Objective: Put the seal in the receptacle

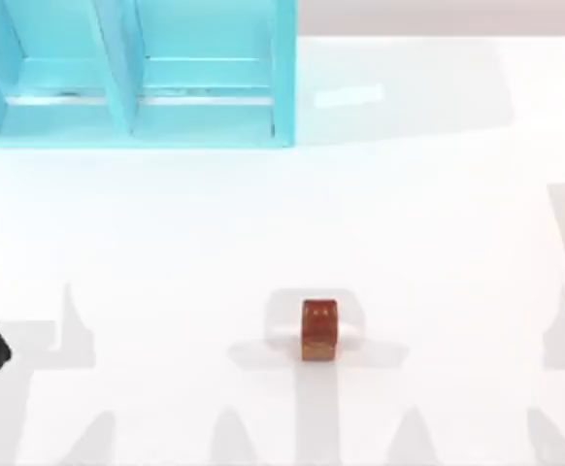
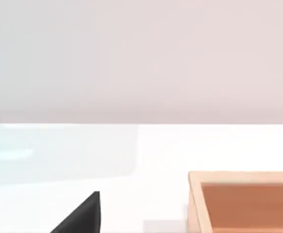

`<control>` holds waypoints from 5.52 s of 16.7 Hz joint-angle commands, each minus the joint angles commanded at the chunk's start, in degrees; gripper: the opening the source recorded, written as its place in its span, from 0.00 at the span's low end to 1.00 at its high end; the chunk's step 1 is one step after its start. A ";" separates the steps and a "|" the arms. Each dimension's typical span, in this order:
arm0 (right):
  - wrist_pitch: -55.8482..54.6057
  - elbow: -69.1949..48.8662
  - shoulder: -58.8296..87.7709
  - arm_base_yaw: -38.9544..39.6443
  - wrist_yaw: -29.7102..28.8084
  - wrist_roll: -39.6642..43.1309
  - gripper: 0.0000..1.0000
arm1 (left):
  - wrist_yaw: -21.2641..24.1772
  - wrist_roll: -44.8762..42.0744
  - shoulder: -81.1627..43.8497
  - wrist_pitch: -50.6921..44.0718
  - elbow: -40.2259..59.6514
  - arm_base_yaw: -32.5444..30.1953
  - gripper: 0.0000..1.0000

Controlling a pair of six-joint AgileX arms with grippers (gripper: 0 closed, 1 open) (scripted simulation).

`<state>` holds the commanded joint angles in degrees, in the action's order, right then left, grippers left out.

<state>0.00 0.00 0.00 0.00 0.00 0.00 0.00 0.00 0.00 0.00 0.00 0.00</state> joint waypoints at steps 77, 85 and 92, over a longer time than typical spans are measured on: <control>59.15 -94.92 125.42 45.67 -0.18 -46.92 0.00 | 0.00 0.00 0.00 0.00 0.00 0.00 1.00; 75.33 -107.07 121.64 45.43 -0.17 -46.68 0.00 | 0.00 0.00 0.00 0.00 0.00 0.00 1.00; 75.47 -106.74 121.17 41.95 -0.08 -43.20 0.00 | 0.00 0.00 0.00 0.00 0.00 0.00 1.00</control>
<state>75.47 -106.74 121.17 41.95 -0.08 -43.20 0.00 0.00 0.00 0.00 0.00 0.00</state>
